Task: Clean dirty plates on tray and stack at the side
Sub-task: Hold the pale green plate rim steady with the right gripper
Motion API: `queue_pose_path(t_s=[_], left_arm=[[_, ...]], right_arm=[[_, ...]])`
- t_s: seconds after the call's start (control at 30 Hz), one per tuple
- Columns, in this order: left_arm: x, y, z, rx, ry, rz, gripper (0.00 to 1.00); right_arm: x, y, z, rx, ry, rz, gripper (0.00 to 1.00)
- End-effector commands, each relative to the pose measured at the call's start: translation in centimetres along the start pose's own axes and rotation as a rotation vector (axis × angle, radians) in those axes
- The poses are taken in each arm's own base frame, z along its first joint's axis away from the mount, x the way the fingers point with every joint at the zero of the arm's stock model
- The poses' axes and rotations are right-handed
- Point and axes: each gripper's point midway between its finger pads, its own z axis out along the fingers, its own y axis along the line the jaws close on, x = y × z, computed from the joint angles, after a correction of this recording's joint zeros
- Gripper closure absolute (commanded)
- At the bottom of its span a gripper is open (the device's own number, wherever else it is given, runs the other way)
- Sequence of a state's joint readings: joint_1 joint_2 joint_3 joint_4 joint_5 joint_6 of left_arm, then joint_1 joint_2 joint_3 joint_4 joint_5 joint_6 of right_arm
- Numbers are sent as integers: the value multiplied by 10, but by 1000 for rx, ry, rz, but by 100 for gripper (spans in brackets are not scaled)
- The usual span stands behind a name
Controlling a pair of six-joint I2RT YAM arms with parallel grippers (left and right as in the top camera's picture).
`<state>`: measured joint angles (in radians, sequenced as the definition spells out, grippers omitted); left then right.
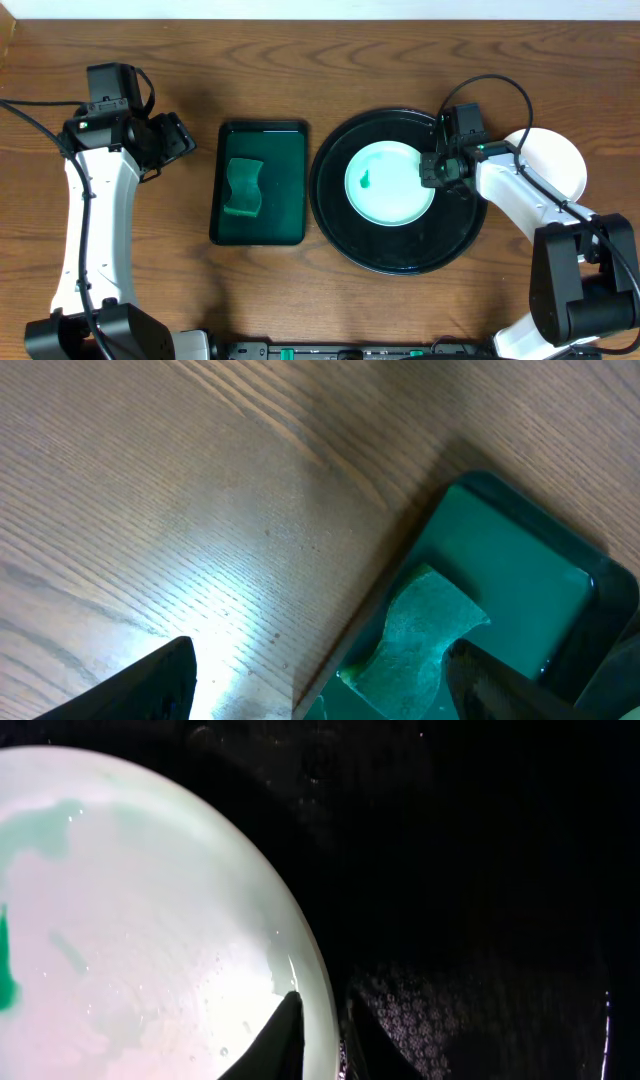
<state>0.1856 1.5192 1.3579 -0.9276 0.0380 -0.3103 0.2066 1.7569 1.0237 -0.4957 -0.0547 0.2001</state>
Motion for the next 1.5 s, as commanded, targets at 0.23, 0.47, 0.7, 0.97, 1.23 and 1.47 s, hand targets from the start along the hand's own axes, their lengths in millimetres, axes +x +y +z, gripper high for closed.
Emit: queue_pose_path(t_s=[0.23,0.47,0.7,0.97,1.23,1.47], left_arm=[[-5,2,-3,-10,-14,-5,20],[-5,2,-3,-10,-14,-5,20],[-5,2,-3,-10,-14,-5,20],[-5,2,-3,-10,-14,-5,20],[-5,2,-3,-10,-14,-5,20],[-5,2,-3,-10,-14,-5,20]], right_arm=[[8,-1,0,9,24,-8,92],[10,-2,0,12,35,-8,93],[10,-2,0,11,34,-8,99],[11,-2,0,12,38,-8,99],[6,-1,0,7,16,-10,89],[9,-1,3,7,16,-10,84]])
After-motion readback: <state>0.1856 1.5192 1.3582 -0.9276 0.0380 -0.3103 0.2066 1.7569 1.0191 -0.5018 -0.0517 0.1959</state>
